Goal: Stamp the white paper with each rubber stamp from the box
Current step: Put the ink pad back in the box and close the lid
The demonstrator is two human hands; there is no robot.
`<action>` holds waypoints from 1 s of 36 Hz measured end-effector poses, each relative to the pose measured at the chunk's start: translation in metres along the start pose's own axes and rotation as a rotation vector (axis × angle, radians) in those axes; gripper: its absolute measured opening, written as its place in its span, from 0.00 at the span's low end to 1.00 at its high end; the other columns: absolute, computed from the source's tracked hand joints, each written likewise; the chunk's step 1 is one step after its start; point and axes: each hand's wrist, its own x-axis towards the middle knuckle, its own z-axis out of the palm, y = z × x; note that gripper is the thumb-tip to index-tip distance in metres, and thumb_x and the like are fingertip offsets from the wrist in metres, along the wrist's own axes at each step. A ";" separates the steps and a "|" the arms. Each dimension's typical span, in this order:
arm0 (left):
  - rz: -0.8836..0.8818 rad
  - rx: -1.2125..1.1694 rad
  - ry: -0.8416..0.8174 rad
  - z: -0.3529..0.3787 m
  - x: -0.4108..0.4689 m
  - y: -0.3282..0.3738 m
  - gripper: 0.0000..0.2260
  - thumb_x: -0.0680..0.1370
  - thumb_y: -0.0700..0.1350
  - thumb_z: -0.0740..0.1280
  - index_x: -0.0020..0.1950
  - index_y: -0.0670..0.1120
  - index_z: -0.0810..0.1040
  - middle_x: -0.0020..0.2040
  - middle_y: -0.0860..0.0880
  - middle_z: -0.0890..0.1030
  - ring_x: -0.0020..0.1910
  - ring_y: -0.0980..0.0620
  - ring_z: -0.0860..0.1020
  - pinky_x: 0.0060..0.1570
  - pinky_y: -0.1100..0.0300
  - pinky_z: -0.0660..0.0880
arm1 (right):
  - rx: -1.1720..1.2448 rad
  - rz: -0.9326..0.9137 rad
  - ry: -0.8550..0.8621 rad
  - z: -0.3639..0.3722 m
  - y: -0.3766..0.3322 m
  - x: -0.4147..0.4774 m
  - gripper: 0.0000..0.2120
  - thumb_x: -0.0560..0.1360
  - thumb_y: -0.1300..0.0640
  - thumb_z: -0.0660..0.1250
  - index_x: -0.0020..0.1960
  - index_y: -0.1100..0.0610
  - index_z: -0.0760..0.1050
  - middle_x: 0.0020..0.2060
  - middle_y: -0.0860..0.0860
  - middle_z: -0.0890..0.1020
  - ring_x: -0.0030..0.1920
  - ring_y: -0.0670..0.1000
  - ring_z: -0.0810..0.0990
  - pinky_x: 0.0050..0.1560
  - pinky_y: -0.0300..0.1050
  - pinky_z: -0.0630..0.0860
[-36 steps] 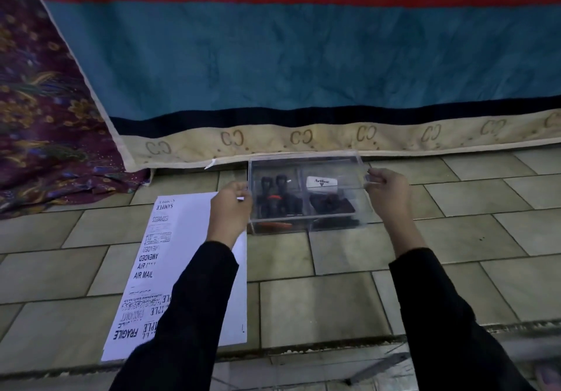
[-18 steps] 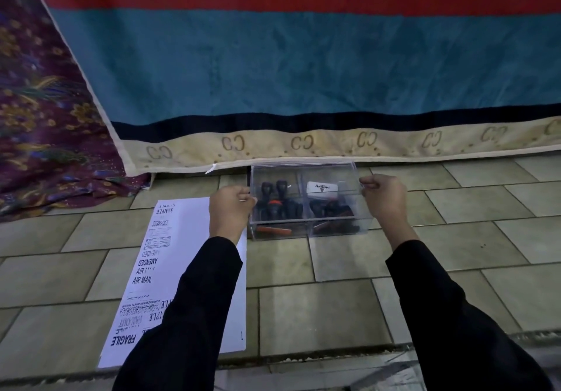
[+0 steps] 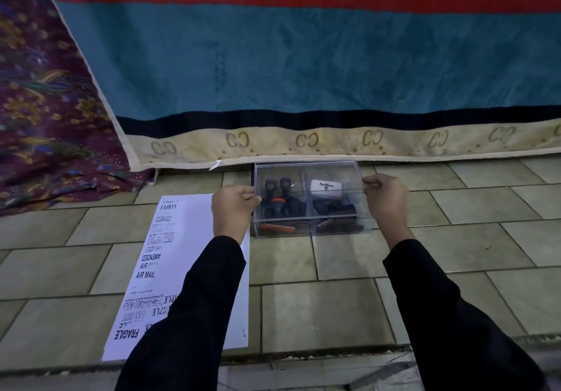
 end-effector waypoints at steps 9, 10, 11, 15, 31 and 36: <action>-0.024 0.042 -0.029 -0.002 0.002 -0.004 0.11 0.72 0.38 0.74 0.53 0.41 0.82 0.43 0.48 0.82 0.43 0.50 0.81 0.49 0.57 0.78 | 0.034 0.104 -0.076 0.000 0.002 0.004 0.12 0.75 0.65 0.65 0.57 0.63 0.78 0.49 0.59 0.83 0.51 0.55 0.80 0.45 0.33 0.68; -0.029 0.050 -0.030 -0.002 0.002 -0.004 0.10 0.72 0.38 0.74 0.53 0.41 0.82 0.43 0.48 0.82 0.43 0.50 0.80 0.48 0.59 0.77 | 0.031 0.113 -0.090 0.001 0.004 0.004 0.12 0.75 0.65 0.65 0.57 0.64 0.79 0.50 0.59 0.83 0.51 0.56 0.80 0.45 0.32 0.67; -0.040 0.050 -0.030 -0.001 0.003 -0.004 0.10 0.72 0.39 0.74 0.52 0.42 0.82 0.43 0.48 0.82 0.43 0.50 0.80 0.46 0.60 0.76 | 0.025 0.119 -0.102 0.001 0.005 0.005 0.11 0.75 0.64 0.65 0.56 0.64 0.79 0.50 0.60 0.83 0.52 0.57 0.80 0.46 0.33 0.67; -0.062 0.048 -0.021 0.003 0.003 -0.006 0.10 0.73 0.41 0.73 0.53 0.41 0.81 0.43 0.49 0.81 0.44 0.50 0.80 0.49 0.60 0.75 | 0.015 0.135 -0.127 0.003 0.008 0.008 0.11 0.76 0.63 0.65 0.56 0.64 0.80 0.50 0.61 0.83 0.53 0.58 0.80 0.50 0.38 0.69; -0.206 -0.097 -0.138 0.000 0.008 -0.011 0.07 0.75 0.41 0.71 0.52 0.45 0.79 0.44 0.47 0.81 0.38 0.51 0.79 0.45 0.56 0.79 | 0.039 0.227 -0.177 0.003 0.011 0.005 0.10 0.75 0.61 0.64 0.49 0.67 0.81 0.39 0.59 0.80 0.49 0.64 0.81 0.52 0.62 0.78; -0.249 -0.223 -0.178 -0.002 0.002 -0.019 0.09 0.78 0.44 0.69 0.56 0.43 0.80 0.44 0.46 0.80 0.40 0.50 0.77 0.42 0.59 0.76 | 0.074 0.199 -0.142 -0.001 0.011 -0.013 0.12 0.76 0.57 0.64 0.53 0.63 0.81 0.45 0.61 0.83 0.49 0.60 0.81 0.51 0.52 0.76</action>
